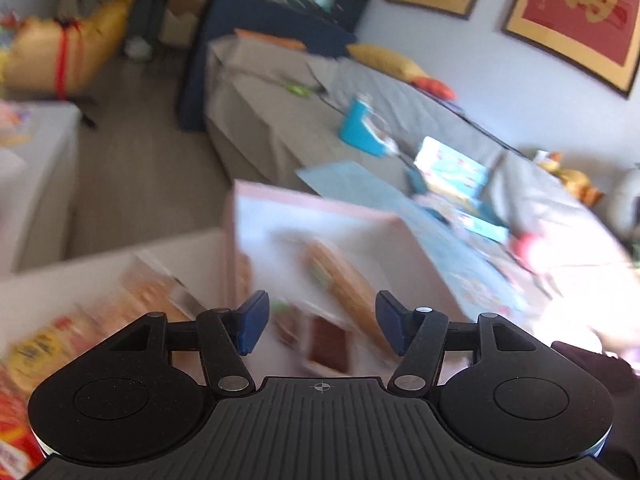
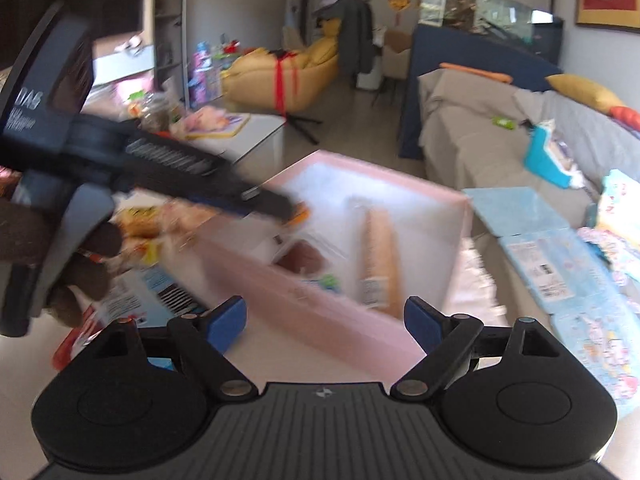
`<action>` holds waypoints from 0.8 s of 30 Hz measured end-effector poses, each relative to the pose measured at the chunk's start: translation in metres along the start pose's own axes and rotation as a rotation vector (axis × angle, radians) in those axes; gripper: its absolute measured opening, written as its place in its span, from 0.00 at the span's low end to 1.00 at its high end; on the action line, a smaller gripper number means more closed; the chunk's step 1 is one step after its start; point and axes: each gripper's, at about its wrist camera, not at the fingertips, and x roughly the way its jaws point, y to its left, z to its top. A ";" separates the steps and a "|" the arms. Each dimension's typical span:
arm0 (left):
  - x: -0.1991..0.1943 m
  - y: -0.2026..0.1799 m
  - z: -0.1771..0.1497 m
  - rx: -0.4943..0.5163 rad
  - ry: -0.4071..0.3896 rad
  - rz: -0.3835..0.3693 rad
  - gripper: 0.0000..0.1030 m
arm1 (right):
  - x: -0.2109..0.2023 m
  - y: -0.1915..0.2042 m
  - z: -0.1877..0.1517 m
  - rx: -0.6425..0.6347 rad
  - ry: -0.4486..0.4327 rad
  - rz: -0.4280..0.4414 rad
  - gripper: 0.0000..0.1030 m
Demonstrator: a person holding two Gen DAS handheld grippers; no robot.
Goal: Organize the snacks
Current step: 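Place the hawthorn packet in the box while left carries a red spicy-strip packet there, then reach both grippers back toward the remaining snack packets on the table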
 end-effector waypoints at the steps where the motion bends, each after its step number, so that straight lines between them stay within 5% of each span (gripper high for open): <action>1: -0.007 0.002 0.001 -0.004 -0.057 0.036 0.62 | 0.003 0.007 -0.003 -0.011 0.005 0.006 0.84; 5: -0.037 0.026 0.008 -0.049 -0.132 0.051 0.62 | -0.001 0.028 -0.020 -0.070 0.013 0.018 0.84; 15: -0.093 0.125 -0.052 -0.087 0.036 0.330 0.62 | 0.006 0.025 -0.019 0.035 0.063 0.182 0.84; 24: -0.114 0.119 -0.092 0.033 0.137 0.319 0.61 | 0.032 0.072 -0.004 -0.044 0.112 0.257 0.84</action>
